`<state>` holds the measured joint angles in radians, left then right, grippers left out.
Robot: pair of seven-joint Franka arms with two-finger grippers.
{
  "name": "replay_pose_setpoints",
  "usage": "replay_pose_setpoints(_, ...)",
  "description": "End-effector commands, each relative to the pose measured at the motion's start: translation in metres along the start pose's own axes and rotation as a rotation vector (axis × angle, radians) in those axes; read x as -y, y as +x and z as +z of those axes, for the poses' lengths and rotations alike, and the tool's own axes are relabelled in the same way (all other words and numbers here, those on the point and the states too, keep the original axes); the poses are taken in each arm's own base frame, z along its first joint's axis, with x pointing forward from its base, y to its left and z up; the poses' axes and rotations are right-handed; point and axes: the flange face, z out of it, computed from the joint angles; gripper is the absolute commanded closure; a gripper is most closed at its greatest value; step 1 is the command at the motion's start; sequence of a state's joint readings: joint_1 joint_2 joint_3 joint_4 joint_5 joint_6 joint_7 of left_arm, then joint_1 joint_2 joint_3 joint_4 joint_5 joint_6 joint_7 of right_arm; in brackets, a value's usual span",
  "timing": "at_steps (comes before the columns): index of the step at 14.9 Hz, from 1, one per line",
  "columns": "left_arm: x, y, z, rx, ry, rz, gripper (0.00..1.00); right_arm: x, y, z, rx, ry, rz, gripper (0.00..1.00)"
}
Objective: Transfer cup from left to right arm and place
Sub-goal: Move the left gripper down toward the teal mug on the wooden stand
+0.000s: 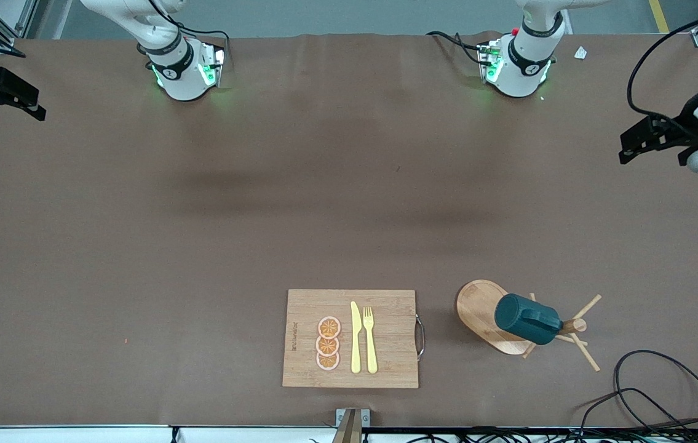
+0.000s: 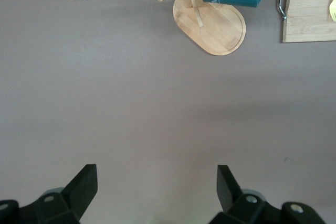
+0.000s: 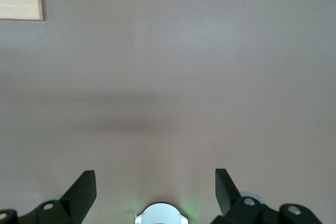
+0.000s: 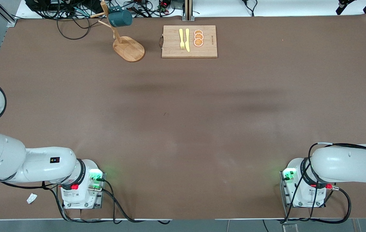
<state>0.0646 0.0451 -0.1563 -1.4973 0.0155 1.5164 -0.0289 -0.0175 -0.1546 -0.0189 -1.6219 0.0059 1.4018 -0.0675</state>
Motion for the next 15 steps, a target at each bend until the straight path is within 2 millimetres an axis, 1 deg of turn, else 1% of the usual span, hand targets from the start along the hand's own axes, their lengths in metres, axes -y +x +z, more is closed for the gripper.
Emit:
replay_pose_setpoints(1, -0.001, 0.020, 0.016, 0.024, -0.007, -0.003, 0.00, 0.001, -0.009, 0.000, -0.003, -0.011, -0.013, 0.00)
replay_pose_setpoints(4, 0.005, 0.043, 0.042, 0.024, -0.013, -0.015, 0.00, 0.001, -0.008, 0.000, -0.002, -0.015, -0.014, 0.00)
replay_pose_setpoints(5, 0.006, 0.053, 0.060, 0.039, -0.014, -0.047, 0.00, 0.002, -0.009, 0.000, -0.003, -0.016, -0.014, 0.00)
replay_pose_setpoints(6, 0.005, 0.066, 0.074, 0.034, -0.021, -0.065, 0.00, 0.001, -0.008, 0.000, -0.002, -0.016, -0.012, 0.00)
replay_pose_setpoints(7, 0.007, 0.073, 0.081, 0.021, -0.031, -0.089, 0.00, 0.001, -0.008, 0.000, -0.002, -0.016, -0.012, 0.00)
replay_pose_setpoints(8, 0.006, 0.080, 0.088, 0.002, -0.036, -0.128, 0.00, 0.001, -0.008, 0.000, -0.005, -0.016, -0.012, 0.00)
replay_pose_setpoints(9, 0.002, 0.087, 0.090, -0.026, -0.048, -0.192, 0.00, 0.001, -0.009, 0.000, -0.003, -0.015, -0.011, 0.00)
replay_pose_setpoints(10, -0.001, 0.094, 0.094, -0.047, -0.075, -0.285, 0.00, 0.001, -0.009, 0.000, -0.003, -0.016, -0.012, 0.00)
replay_pose_setpoints(12, -0.022, 0.106, 0.098, -0.100, -0.130, -0.429, 0.00, 0.001, -0.008, 0.000, -0.005, -0.016, -0.011, 0.00)
replay_pose_setpoints(13, -0.026, 0.112, 0.099, -0.138, -0.141, -0.472, 0.00, 0.001, -0.008, 0.000, -0.005, -0.016, -0.011, 0.00)
replay_pose_setpoints(15, -0.027, 0.125, 0.115, -0.167, -0.161, -0.506, 0.00, 0.002, -0.008, -0.001, -0.006, -0.016, -0.014, 0.00)
